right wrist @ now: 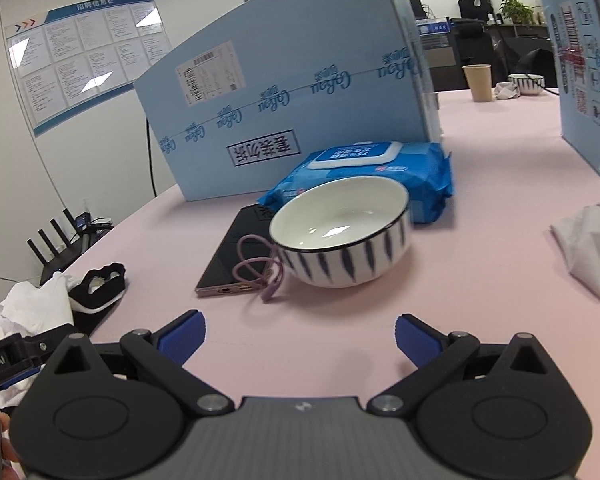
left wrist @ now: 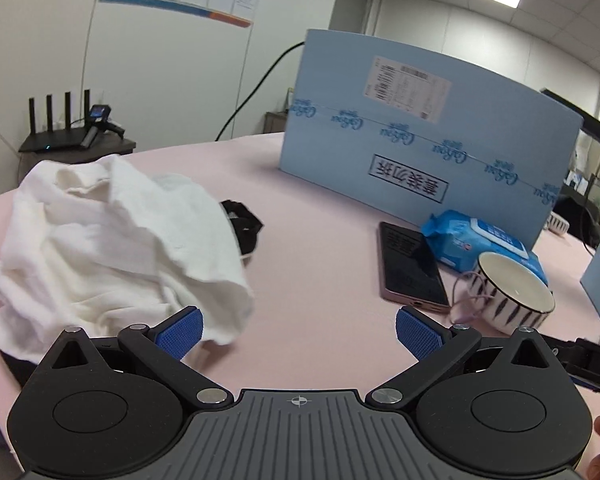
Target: Fold clothes
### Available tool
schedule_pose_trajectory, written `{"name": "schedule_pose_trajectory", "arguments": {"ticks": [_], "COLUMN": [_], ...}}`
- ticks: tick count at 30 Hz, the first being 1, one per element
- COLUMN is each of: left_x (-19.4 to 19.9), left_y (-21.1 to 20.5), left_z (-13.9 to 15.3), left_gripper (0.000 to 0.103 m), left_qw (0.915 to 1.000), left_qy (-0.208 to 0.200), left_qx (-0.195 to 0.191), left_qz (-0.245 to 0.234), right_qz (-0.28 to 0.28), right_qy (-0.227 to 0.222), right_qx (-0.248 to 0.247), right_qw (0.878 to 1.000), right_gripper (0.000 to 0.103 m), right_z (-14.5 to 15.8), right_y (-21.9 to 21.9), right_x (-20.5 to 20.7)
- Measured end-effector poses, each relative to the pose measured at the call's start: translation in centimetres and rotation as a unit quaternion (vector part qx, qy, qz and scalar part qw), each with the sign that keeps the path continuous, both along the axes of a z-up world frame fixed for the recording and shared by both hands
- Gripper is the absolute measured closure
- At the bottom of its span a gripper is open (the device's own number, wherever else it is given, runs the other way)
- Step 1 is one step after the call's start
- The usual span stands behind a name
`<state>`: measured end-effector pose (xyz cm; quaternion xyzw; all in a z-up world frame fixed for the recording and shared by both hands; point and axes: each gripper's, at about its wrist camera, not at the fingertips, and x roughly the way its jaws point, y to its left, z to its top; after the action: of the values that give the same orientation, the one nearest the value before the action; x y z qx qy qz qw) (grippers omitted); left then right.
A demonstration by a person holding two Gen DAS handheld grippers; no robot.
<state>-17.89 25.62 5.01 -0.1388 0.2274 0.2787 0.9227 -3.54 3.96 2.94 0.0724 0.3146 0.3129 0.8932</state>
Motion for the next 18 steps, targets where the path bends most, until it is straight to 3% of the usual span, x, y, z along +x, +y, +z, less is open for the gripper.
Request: {"name": "schedule_pose_trajectory", "arguments": {"ticks": [7,12,18], "left_x": [4.3,6.1,7.9], "left_y": [-6.3,-8.6,-10.2], "left_z": [-1.2,-1.9,-3.2], "left_gripper": [0.0,0.0,0.0], "left_qw": [0.9903,0.9874,0.9785], "left_qy": [0.061,0.076,0.123], "left_qx": [0.122,0.13,0.153], "left_qz": [-0.027,-0.049,-0.064], "right_qz": [-0.041,-0.074,-0.103], "right_qy": [-0.002,-0.021,-0.002], "right_qx": [-0.004,-0.036,-0.042], "right_qw": [0.999,0.996,0.994], "right_gripper": [0.0,0.0,0.0], "right_z": [-0.2,-0.5,-1.7], "right_y": [-3.0,-4.4,-5.8], "right_x": [0.6,0.7,2.0]}}
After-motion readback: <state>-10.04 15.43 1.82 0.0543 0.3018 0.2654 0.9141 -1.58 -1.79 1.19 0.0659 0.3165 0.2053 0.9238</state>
